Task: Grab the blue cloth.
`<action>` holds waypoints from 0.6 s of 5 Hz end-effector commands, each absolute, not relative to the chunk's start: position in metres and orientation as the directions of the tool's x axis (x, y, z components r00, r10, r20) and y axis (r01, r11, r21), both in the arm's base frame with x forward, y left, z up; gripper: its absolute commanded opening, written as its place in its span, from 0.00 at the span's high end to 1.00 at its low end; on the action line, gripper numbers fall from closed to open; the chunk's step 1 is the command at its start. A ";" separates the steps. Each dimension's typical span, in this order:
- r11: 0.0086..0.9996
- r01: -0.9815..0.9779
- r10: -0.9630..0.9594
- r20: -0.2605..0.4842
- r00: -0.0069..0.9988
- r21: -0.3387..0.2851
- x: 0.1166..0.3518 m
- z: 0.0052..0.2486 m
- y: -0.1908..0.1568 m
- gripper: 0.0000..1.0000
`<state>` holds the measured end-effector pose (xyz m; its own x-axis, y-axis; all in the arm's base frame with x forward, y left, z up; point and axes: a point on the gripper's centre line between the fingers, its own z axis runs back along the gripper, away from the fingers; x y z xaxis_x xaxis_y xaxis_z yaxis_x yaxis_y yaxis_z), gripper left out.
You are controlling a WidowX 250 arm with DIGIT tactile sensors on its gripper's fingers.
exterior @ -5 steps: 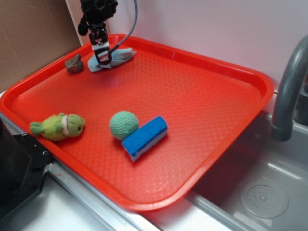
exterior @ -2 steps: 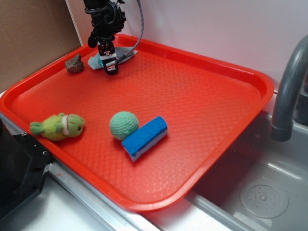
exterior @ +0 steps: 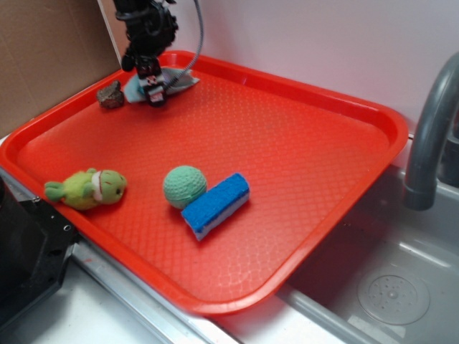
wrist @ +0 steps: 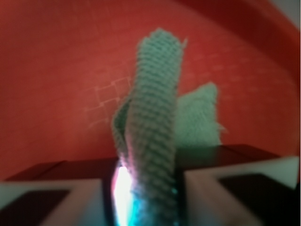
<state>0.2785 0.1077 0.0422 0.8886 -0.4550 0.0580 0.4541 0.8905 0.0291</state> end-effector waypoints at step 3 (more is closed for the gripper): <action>0.986 0.157 -0.158 0.005 0.987 0.054 0.221 0.139 -0.011 1.00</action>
<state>0.2102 -0.0067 0.1265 0.9901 -0.1344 -0.0410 0.1359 0.9900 0.0383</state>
